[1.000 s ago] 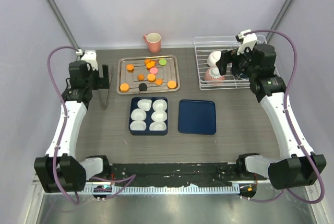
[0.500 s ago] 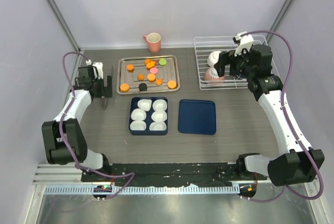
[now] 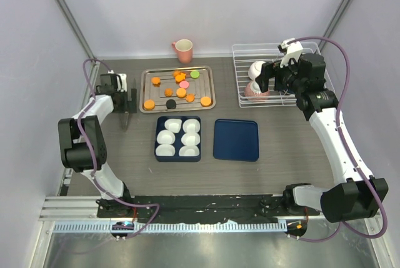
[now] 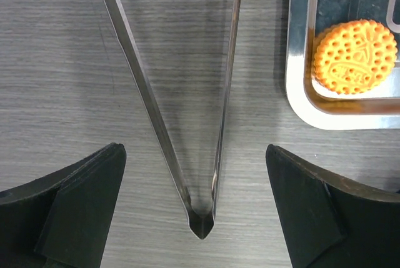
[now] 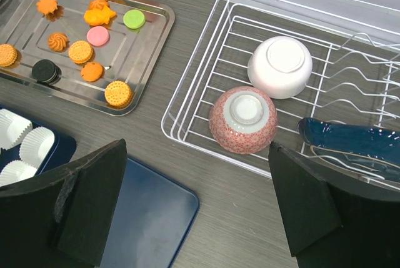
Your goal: Pack the cookies
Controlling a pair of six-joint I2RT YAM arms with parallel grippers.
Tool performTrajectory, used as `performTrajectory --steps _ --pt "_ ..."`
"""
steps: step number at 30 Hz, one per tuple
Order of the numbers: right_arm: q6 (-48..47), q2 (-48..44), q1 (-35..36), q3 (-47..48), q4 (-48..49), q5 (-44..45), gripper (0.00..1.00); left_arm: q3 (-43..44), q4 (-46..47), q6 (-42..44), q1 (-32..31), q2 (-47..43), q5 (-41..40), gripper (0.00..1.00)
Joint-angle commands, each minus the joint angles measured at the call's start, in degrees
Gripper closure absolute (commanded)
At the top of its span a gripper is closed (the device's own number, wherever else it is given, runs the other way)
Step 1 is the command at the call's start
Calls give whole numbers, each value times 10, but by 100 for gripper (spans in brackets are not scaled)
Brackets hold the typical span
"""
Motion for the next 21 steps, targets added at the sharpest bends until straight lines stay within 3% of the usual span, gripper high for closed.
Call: performTrajectory --steps 1,21 --pt "-3 -3 2 3 22 -5 0 38 2 -7 3 20 -10 0" --pt "-3 -6 2 0 24 -6 0 106 -46 -16 15 107 3 0"
